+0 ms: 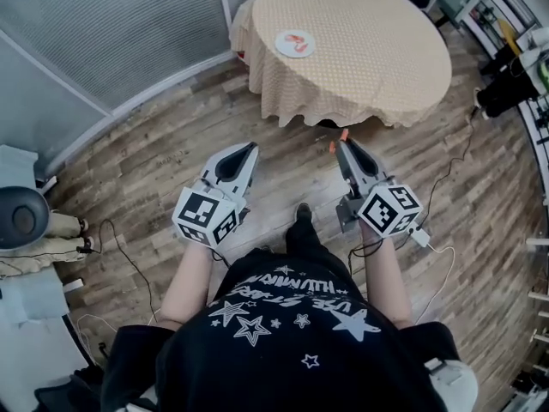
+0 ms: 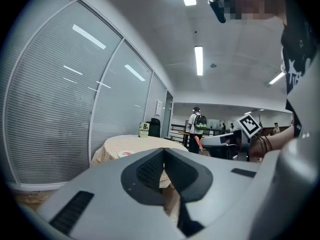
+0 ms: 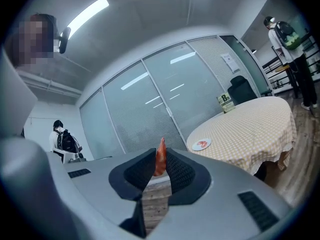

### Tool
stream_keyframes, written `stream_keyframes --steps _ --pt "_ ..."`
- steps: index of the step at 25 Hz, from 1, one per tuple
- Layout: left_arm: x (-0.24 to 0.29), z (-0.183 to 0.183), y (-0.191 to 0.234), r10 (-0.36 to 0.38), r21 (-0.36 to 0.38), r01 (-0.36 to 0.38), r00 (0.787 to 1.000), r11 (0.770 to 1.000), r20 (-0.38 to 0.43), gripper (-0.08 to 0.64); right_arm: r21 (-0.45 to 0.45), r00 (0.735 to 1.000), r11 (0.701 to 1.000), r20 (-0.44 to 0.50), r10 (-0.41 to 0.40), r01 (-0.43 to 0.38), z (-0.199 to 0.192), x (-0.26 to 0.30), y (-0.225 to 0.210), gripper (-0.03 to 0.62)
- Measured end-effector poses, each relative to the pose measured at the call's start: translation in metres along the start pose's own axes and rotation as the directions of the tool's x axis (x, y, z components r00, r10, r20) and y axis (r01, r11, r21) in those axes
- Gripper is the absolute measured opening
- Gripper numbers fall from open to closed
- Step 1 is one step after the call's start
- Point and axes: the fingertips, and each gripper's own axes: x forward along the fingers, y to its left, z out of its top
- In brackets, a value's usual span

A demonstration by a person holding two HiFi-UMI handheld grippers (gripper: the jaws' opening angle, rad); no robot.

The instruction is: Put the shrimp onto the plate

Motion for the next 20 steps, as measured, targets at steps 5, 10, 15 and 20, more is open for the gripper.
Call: stream_keyframes --steps 5,10,15,20 --pt "0.041 0.006 0.019 0.038 0.005 -0.038 0.999 0.999 -0.015 0.008 0.015 1.000 1.000 -0.007 0.028 -0.027 0.018 0.030 -0.035 0.072" --pt "0.083 0.005 0.022 0.058 0.015 -0.057 0.997 0.998 -0.042 0.008 0.021 0.999 0.999 -0.020 0.040 -0.039 0.037 0.042 -0.078 0.072" --pt "0.119 0.017 0.020 0.086 0.034 -0.085 0.996 0.996 -0.032 0.008 0.010 0.998 0.998 -0.008 0.055 -0.055 0.065 0.048 -0.115 0.072" --pt "0.148 0.014 0.013 0.108 0.019 -0.107 0.993 0.994 -0.040 0.008 0.019 0.995 0.995 -0.029 0.095 -0.094 0.070 0.053 -0.138 0.072"
